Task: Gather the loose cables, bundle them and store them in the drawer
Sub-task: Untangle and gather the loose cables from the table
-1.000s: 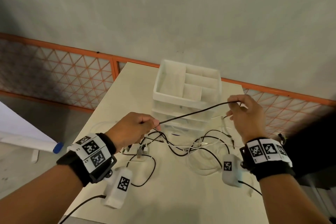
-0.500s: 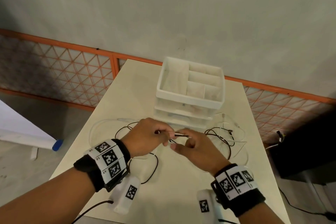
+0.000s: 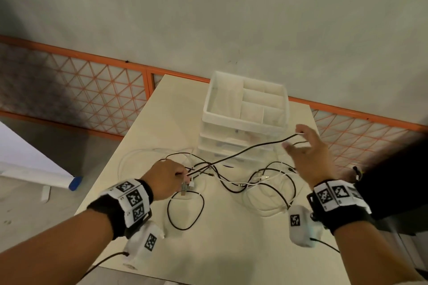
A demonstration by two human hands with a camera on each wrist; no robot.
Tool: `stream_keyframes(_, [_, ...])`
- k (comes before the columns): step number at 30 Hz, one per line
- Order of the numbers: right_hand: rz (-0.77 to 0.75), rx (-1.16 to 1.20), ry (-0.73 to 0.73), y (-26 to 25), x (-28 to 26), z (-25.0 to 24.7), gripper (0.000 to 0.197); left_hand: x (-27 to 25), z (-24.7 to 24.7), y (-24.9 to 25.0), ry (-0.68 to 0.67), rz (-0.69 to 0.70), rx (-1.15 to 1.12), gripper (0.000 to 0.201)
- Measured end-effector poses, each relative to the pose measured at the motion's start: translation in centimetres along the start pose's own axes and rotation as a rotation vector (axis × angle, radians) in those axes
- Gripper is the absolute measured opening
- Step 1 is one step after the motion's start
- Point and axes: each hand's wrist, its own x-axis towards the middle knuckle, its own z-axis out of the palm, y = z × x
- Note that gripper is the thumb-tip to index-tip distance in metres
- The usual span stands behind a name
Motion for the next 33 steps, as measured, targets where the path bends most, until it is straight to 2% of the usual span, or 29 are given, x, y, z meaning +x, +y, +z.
stream_keyframes(2, [0.04, -0.081, -0.148, 1.2, -1.4, 1.8, 0.08, 0.2, 1.2, 0.0, 0.057, -0.055, -0.097, 0.031])
stream_keyframes(3, [0.046, -0.113, -0.185, 2.1, -2.2, 2.9, 0.087, 0.3, 1.7, 0.0, 0.077, -0.076, -0.158, 0.033])
stream_keyframes(6, [0.097, -0.26, -0.247, 5.4, -3.9, 6.0, 0.073, 0.2, 1.8, 0.8, 0.112, -0.111, -0.309, 0.029])
stream_keyframes(7, [0.137, -0.321, -0.28, 6.3, -4.3, 6.9, 0.074, 0.1, 1.5, 1.1, 0.12, -0.114, -0.336, 0.026])
stream_keyframes(10, [0.244, -0.407, -0.385, 8.6, -5.3, 8.7, 0.105, 0.1, 0.8, 1.7, 0.143, -0.104, -0.4, 0.025])
stream_keyframes(12, [0.281, -0.431, -0.437, 9.4, -5.6, 9.3, 0.111, 0.0, 0.4, 1.9, 0.15, -0.111, -0.427, 0.029])
stream_keyframes(14, [0.281, -0.423, -0.476, 9.0, -5.7, 9.4, 0.107, 0.2, 0.3, 2.1, 0.156, -0.152, -0.53, 0.025])
stream_keyframes(17, [0.062, -0.32, -0.45, 5.5, -4.8, 8.0, 0.097, 0.6, -0.1, 2.3, 0.182, -0.238, -0.768, 0.017])
stream_keyframes(19, [-0.064, -0.188, -0.385, 2.0, -4.1, 5.8, 0.088, 0.9, -0.4, 2.6, 0.19, -0.251, -0.827, 0.016])
stream_keyframes(21, [-0.115, -0.023, -0.273, -1.6, -3.5, 3.0, 0.068, 1.3, -0.8, 3.0, 0.217, -0.235, -0.867, 0.015])
stream_keyframes(23, [-0.105, 0.112, -0.201, -3.8, -3.1, 0.8, 0.037, 1.6, -1.1, 3.6, 0.247, -0.211, -0.906, 0.015])
stream_keyframes(25, [-0.103, 0.086, -0.252, -4.6, -3.2, 0.1, 0.008, 1.6, -1.2, 4.4, 0.257, -0.174, -0.929, 0.017])
stream_keyframes(29, [-0.224, -0.186, -0.431, -4.5, -4.2, 1.7, 0.012, 1.3, -1.5, 6.3, 0.235, -0.056, -0.97, 0.019])
stream_keyframes(31, [-0.293, -0.235, -0.439, -5.0, -4.6, 2.6, 0.01, 1.2, -1.6, 7.6, 0.191, 0.036, -0.917, 0.016])
stream_keyframes(33, [-0.354, -0.187, -0.402, -6.0, -4.8, 3.2, 0.009, 1.3, -1.2, 8.6, 0.128, 0.116, -0.823, 0.015])
